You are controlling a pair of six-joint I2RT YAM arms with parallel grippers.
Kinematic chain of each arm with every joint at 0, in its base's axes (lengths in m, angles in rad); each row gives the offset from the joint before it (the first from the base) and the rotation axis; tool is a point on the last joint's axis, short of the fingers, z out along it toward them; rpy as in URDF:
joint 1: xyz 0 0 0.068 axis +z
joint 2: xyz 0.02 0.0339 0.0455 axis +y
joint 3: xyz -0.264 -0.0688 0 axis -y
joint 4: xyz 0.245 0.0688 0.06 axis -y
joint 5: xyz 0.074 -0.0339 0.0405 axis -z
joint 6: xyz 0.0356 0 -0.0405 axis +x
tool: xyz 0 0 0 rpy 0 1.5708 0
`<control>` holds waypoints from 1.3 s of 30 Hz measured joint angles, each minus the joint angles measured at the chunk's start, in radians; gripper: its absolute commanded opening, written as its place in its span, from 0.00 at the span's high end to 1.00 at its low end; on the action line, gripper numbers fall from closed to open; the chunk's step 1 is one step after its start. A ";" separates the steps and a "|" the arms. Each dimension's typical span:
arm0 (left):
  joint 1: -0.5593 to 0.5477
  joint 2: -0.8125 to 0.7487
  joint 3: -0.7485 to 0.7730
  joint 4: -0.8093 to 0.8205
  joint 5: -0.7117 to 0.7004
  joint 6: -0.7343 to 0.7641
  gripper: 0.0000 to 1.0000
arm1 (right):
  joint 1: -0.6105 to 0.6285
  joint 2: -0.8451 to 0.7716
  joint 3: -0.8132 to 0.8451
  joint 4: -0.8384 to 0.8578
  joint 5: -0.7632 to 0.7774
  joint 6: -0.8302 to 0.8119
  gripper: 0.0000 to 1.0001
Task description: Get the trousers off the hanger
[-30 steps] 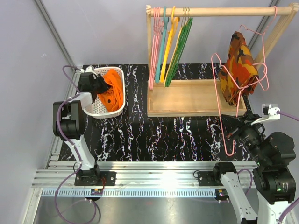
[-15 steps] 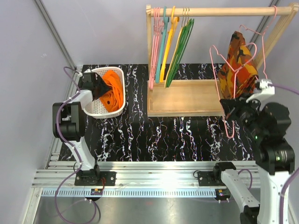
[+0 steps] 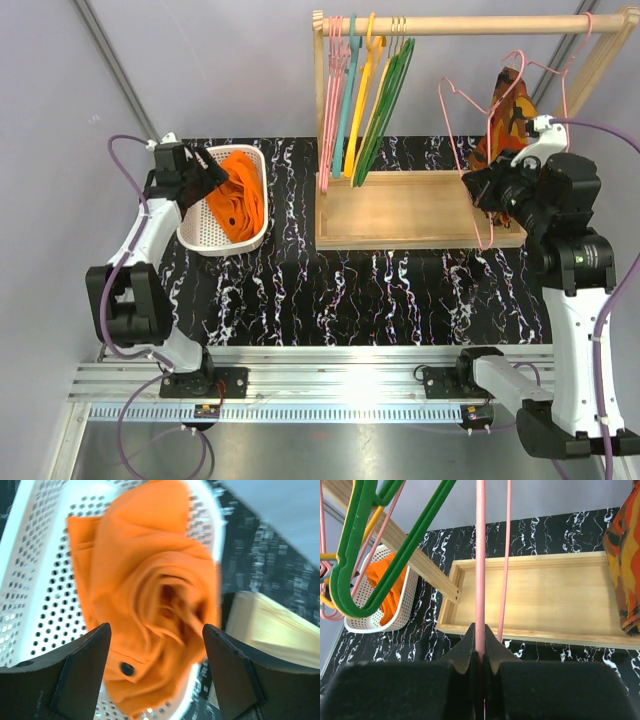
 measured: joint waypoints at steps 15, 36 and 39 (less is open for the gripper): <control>0.000 -0.291 -0.168 0.079 0.196 -0.033 0.22 | 0.000 0.258 0.222 0.120 0.088 -0.097 1.00; -0.175 -0.829 -0.168 -0.299 -0.228 0.331 0.01 | 0.000 0.324 0.130 0.142 0.136 -0.113 0.01; -0.230 -0.862 -0.168 -0.311 -0.273 0.375 0.01 | 0.000 0.216 0.085 0.123 0.153 -0.092 0.01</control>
